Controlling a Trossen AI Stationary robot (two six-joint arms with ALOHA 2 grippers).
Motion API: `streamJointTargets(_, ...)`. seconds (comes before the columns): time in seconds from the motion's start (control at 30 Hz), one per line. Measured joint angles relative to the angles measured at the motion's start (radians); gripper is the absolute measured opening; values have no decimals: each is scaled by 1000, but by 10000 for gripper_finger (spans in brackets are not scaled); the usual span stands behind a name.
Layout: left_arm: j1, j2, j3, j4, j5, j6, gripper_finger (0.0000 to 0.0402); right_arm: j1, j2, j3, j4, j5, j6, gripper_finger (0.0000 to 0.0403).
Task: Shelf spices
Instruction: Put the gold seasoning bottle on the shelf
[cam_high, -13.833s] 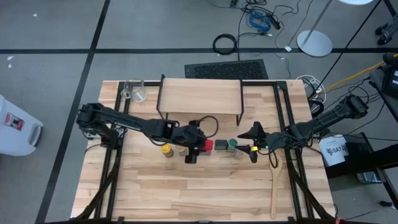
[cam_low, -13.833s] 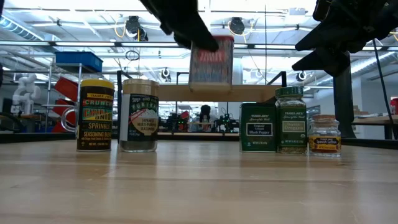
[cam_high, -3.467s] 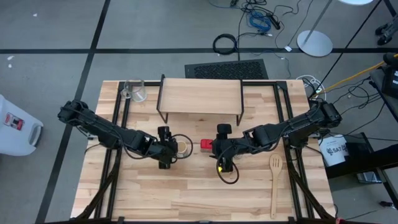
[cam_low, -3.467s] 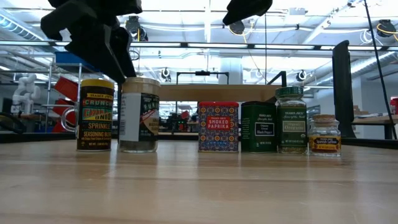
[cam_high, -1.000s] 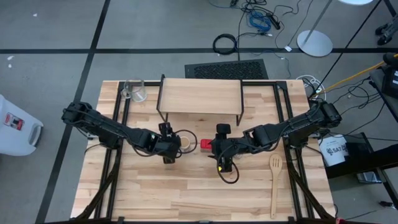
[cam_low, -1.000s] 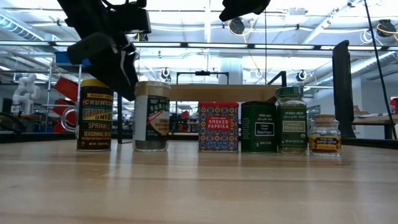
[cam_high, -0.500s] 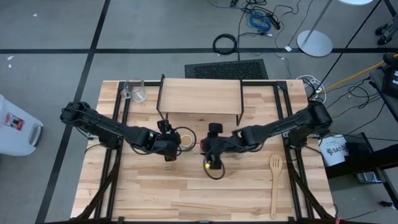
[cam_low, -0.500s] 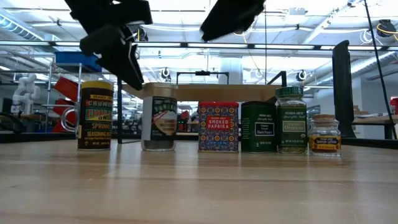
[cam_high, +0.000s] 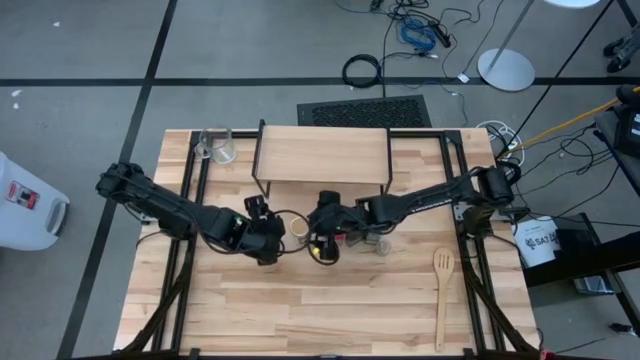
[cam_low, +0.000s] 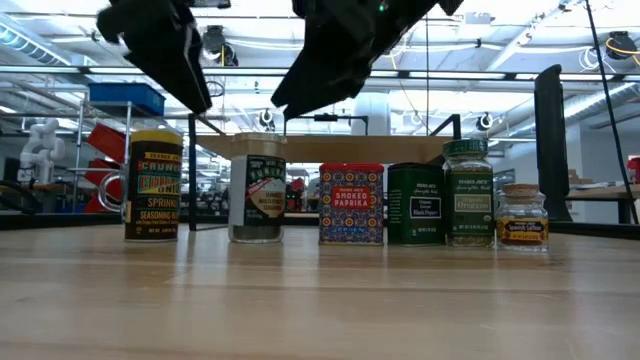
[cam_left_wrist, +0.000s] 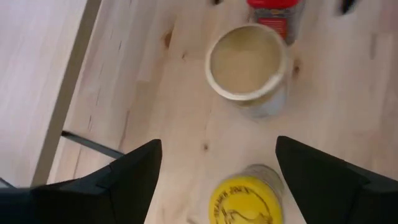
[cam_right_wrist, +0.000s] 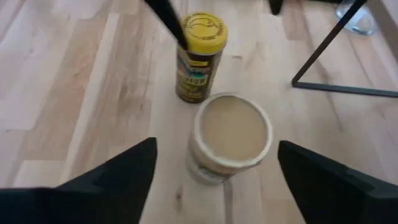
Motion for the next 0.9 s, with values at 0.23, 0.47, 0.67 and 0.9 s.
streamJointTargets(0.23,-59,0,28,-1,-23,-30,325,-33,32,0,80,-90,-116,353)
streamJointTargets(0.47,-79,0,28,-8,-29,-85,325,-64,58,-1,93,-155,-207,354)
streamJointTargets(0.67,-81,0,28,-37,-41,-149,325,-81,95,-1,118,-156,-246,354)
streamJointTargets(0.9,-88,0,28,-185,-92,-292,325,-95,122,-1,149,-161,-257,354)
